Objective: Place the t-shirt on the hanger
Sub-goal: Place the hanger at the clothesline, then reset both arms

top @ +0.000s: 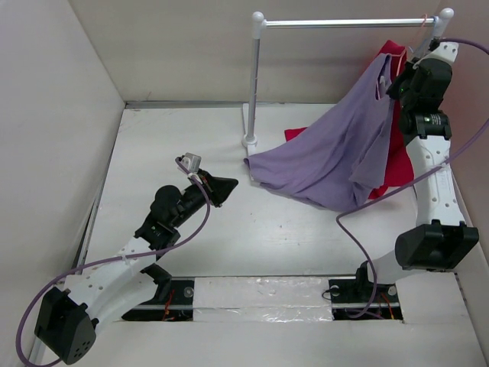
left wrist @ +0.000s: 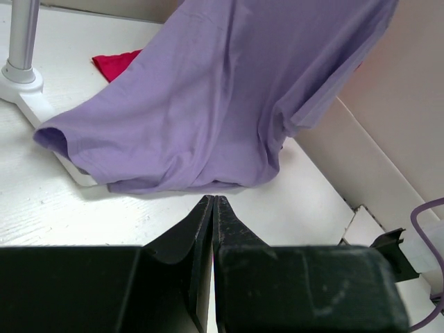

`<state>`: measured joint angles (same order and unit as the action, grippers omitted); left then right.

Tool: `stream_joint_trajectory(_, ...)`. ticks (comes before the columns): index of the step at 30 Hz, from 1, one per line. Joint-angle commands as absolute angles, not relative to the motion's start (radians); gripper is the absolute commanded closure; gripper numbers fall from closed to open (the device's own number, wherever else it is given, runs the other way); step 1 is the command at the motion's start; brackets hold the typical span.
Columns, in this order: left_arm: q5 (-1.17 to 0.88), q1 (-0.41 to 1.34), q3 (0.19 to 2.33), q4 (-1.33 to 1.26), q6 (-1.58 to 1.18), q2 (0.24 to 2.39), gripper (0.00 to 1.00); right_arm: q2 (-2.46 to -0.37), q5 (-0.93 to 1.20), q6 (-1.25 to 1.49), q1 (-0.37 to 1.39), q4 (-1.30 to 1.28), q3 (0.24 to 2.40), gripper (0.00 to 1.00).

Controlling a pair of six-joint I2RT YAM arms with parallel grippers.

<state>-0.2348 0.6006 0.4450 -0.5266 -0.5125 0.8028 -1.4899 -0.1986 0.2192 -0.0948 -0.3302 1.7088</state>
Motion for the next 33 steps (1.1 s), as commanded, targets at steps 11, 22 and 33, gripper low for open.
stream_joint_trajectory(11,-0.180,0.601,0.433,-0.554,-0.509,0.772,0.92,-1.321,-0.127,0.420,-0.163,-0.130,1.577,0.00)
stream_joint_trajectory(22,-0.066,0.601,0.414,-0.525,-0.489,0.704,0.68,-0.831,0.222,0.711,-0.132,0.211,1.096,0.00)
stream_joint_trajectory(33,0.167,0.601,0.319,-0.509,-0.495,0.477,0.58,-0.406,0.741,0.753,0.193,0.265,0.537,0.00)
